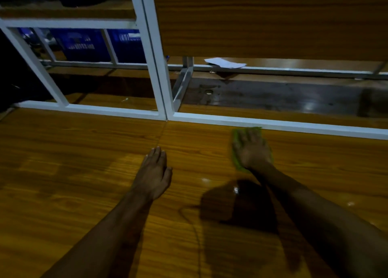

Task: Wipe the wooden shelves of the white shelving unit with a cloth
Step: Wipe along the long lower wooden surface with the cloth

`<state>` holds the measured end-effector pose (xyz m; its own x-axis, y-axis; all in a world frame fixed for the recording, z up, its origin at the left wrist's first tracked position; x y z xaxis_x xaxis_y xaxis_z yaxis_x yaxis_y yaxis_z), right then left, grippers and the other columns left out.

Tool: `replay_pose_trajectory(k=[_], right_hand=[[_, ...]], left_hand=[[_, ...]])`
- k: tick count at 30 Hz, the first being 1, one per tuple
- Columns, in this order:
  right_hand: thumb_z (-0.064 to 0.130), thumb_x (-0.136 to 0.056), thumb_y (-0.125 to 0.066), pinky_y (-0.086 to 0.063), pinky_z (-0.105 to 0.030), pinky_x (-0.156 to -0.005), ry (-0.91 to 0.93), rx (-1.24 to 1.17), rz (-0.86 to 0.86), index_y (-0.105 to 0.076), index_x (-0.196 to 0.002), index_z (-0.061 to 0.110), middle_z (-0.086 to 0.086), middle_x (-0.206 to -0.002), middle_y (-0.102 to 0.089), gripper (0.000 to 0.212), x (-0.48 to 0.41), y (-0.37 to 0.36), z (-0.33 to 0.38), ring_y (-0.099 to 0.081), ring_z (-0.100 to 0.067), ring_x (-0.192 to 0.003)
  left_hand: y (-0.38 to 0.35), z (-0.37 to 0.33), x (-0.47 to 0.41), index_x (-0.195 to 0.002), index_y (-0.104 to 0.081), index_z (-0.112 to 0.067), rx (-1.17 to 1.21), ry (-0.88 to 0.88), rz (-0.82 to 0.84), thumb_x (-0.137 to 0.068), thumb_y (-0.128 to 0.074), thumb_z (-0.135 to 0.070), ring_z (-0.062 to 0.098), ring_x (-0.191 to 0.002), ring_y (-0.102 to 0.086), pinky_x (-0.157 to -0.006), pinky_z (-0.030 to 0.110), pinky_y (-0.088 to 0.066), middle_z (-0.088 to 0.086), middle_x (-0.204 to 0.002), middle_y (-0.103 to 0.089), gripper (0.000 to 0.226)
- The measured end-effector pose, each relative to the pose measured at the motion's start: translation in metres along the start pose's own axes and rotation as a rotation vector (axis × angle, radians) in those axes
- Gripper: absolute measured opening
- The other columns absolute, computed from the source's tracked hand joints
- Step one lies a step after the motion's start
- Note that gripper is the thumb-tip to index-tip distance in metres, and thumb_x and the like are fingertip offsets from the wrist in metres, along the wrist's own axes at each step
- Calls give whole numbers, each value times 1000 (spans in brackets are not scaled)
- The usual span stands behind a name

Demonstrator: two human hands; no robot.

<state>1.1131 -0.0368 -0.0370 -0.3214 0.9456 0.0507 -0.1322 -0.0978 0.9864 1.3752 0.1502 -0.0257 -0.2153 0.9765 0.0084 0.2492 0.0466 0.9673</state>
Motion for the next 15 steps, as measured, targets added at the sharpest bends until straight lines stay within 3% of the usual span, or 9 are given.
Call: replay_pose_trajectory(k=[3,6,12,15], right_hand=[[67,-94,5,-6,-58,-122,-202,-17,-41,-6,-160,27,-12,-168,-6,78,15,10,-84,-1,-32,-154],[63,-98,2,-6,-58,-122,-320,-23,-33,-5,-160,25,-14,-168,-4,74,19,14,-94,-1,-35,-154],[61,-97,7,3,-57,-122,-209,-14,-29,-7,-160,25,-15,-167,-5,73,-11,-9,37,5,-38,-153],[57,-101,-5,3,-53,-123,-64,-16,15,-9,-160,29,-10,-168,-3,65,-2,-25,129,8,-35,-154]], left_hand=[[0,0,2,-155,-15,-11,8,-9,-1,-92,-12,-53,23,-150,1,-121,38,-2,11,-163,-3,75],[-1,1,1,-154,-19,-12,34,-23,-22,-93,-12,-53,23,-150,-2,-121,38,-3,10,-163,-7,73],[5,5,-1,-149,-34,-11,233,-21,-104,-94,-16,-50,22,-149,-13,-121,38,-7,12,-160,-21,70],[6,5,1,-147,-37,-10,266,-32,-113,-93,-16,-48,24,-148,-16,-121,39,-8,13,-158,-24,70]])
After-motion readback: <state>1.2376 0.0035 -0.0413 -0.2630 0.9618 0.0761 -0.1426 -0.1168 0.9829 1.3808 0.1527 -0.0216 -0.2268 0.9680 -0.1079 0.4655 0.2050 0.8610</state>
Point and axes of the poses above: each hand's wrist, its own x-axis away from the middle knuckle, its own y-axis out of the back of the hand, z = x × y, the point moved 9 cm from there along -x, towards the middle knuckle
